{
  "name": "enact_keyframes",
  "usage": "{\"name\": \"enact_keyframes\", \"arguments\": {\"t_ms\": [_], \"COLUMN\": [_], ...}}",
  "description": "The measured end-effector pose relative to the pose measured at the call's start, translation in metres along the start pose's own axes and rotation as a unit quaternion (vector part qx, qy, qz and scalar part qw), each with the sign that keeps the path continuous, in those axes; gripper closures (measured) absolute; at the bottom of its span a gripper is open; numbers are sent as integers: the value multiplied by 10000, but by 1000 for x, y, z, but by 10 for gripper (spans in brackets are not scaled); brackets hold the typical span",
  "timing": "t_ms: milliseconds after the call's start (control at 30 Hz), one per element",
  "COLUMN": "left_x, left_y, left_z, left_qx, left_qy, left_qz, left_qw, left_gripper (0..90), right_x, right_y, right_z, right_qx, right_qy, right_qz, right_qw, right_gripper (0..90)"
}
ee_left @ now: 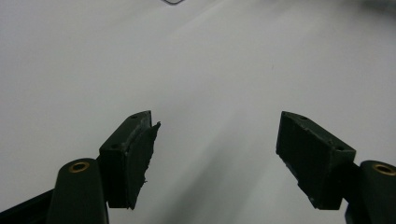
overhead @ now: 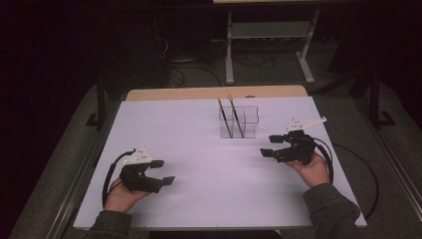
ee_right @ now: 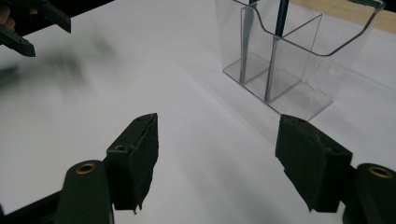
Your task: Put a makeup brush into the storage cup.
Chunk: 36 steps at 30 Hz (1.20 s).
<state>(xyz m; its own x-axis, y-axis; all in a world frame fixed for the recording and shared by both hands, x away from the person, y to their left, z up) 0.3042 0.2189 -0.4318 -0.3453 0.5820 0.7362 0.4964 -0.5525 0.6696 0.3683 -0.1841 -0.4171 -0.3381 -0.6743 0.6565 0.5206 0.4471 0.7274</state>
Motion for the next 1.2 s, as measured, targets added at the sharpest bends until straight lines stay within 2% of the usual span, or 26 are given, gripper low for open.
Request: {"name": "enact_keyframes", "arguments": {"t_ms": [333,1200], "left_x": [0,0], "left_y": [-1,-3], "left_z": [1,1], "left_qx": [-40,-12], "left_qy": [19,43], "left_qz": [4,2], "left_qw": [10000,10000], "left_gripper": [272,271], "right_x": [5,8], "right_y": [-8,-34], "right_z": [2,7], "right_qx": [8,-98], "right_qy": [-97,-131], "right_qz": [-24,-28], "right_qw": [9999,9999], "right_gripper": [288,282]}}
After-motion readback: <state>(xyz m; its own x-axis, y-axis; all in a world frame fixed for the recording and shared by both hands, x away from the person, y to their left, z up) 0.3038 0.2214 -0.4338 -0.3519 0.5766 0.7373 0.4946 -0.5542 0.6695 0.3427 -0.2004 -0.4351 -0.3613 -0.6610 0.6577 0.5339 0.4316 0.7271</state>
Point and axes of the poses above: each handheld gripper's, and its own axes: x roughly backward along the jaws, y roughly out of its top, z roughly to its left, the point moved 5 cm from there along -x, roughly forward along the jaws, and after that the axes turned 8 degrees about z, right-handed, at the moved point
